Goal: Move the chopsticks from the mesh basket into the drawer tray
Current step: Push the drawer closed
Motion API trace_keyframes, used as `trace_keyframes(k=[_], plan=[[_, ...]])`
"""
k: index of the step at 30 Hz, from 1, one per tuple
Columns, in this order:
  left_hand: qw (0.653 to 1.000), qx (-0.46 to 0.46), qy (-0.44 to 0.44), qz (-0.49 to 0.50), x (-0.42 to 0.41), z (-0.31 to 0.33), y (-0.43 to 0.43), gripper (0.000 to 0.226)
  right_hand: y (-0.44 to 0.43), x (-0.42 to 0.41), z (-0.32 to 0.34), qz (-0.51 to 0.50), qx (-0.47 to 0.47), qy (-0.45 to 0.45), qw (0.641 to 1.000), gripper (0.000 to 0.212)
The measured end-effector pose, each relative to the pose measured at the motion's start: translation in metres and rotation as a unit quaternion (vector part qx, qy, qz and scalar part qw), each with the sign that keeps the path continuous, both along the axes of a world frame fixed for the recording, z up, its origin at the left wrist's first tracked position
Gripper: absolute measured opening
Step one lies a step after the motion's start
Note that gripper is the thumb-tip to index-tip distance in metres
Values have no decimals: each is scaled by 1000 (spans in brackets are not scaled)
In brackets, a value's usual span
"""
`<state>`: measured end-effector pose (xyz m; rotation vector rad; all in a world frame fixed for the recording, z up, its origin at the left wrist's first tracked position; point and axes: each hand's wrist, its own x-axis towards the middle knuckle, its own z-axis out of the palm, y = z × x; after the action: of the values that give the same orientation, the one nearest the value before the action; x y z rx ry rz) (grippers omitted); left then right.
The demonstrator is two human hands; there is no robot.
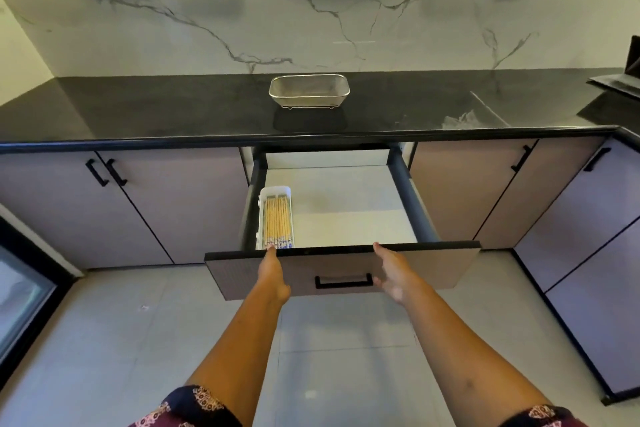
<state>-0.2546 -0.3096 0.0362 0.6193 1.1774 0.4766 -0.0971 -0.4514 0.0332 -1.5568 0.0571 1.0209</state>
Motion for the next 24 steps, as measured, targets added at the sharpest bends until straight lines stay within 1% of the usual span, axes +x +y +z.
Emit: trace_keyframes(k=[2,4,7,10,14,18,24], plan=[[999,-8,-25,22,5,-1,-11,67,-11,9,-1,-49,48,55,996,63],[998,-11,-37,43,7,0,-18,68,-17,17,-3,-93,83,98,987,69],[995,-21,-56,76,14,-2,-19,74,-19,31,-4,-139,120,137,973,76],[992,-28,-81,93,24,-6,-14,80,-13,40,-7,-155,141,153,966,80],[990,-26,-112,84,31,-16,-7,80,-2,47,-9,-171,147,181,957,83],[978,-29,-155,133,42,-19,7,75,16,57,-3,-208,176,197,942,81],[968,-36,-174,175,76,-12,36,79,52,85,-4,-240,191,192,932,76]])
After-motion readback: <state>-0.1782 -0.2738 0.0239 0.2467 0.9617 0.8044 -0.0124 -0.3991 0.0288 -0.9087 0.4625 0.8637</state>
